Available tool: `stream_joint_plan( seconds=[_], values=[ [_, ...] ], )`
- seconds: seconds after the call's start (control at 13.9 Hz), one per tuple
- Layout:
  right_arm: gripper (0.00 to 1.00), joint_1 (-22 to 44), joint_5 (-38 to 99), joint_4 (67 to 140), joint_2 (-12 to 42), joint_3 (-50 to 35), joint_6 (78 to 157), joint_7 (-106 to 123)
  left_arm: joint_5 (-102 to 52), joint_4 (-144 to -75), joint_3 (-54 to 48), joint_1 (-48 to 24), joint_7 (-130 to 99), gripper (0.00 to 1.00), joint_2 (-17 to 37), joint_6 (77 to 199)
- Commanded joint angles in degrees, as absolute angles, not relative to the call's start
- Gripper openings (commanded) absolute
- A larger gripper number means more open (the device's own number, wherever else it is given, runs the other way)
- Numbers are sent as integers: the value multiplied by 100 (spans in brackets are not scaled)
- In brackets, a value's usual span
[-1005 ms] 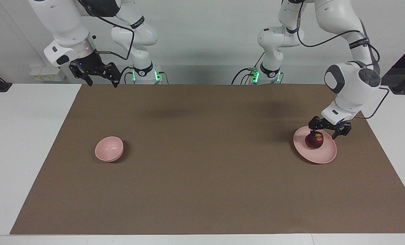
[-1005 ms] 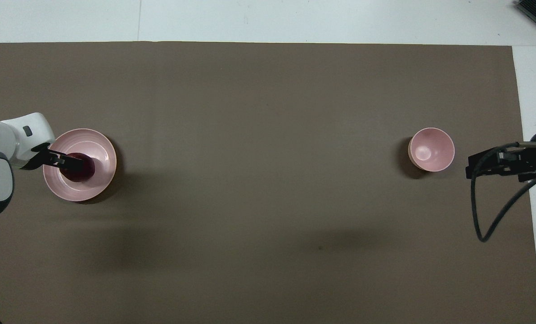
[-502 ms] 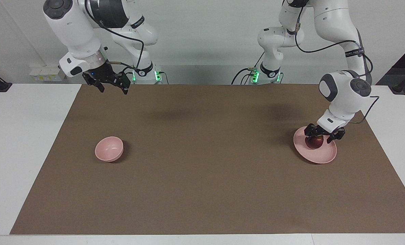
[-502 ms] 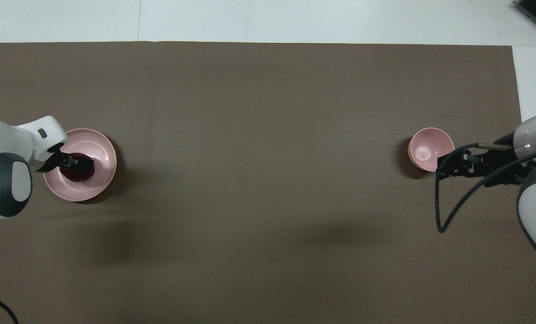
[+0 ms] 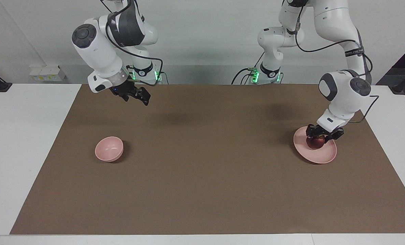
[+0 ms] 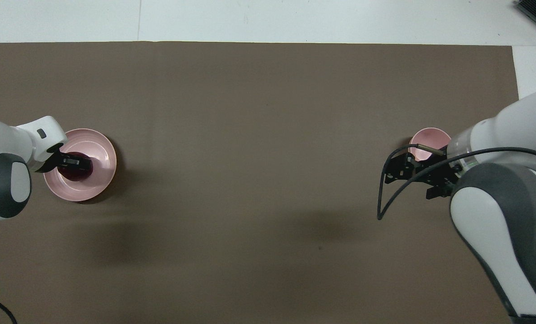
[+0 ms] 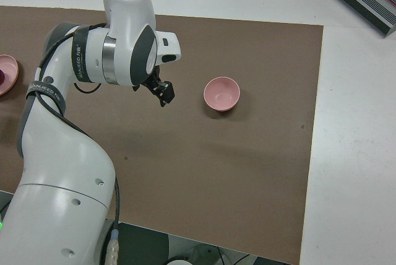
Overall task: Move apple from plate to bowl
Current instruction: 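Lift the apple with the left gripper while the right gripper approaches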
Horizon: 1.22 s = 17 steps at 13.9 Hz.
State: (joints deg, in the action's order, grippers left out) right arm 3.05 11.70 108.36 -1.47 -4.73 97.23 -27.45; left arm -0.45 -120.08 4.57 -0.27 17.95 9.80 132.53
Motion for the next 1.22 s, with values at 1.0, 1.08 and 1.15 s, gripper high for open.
stream_joint_plan(
  seconds=[1.0,1.08,1.15],
  values=[
    [100,1660,5956,10925,1037,-492,11617,-6680,-3162,-11426,54,-1415,590,0,325,12225],
    [100,1696,6429,10934,1107,-492,11819,-6645,-3295,-11434,-52,-1415,432,0,316,12278],
    [100,1783,6782,10934,1186,-492,12021,-6645,-3357,-11426,-175,-1415,265,0,316,12313]
  ],
)
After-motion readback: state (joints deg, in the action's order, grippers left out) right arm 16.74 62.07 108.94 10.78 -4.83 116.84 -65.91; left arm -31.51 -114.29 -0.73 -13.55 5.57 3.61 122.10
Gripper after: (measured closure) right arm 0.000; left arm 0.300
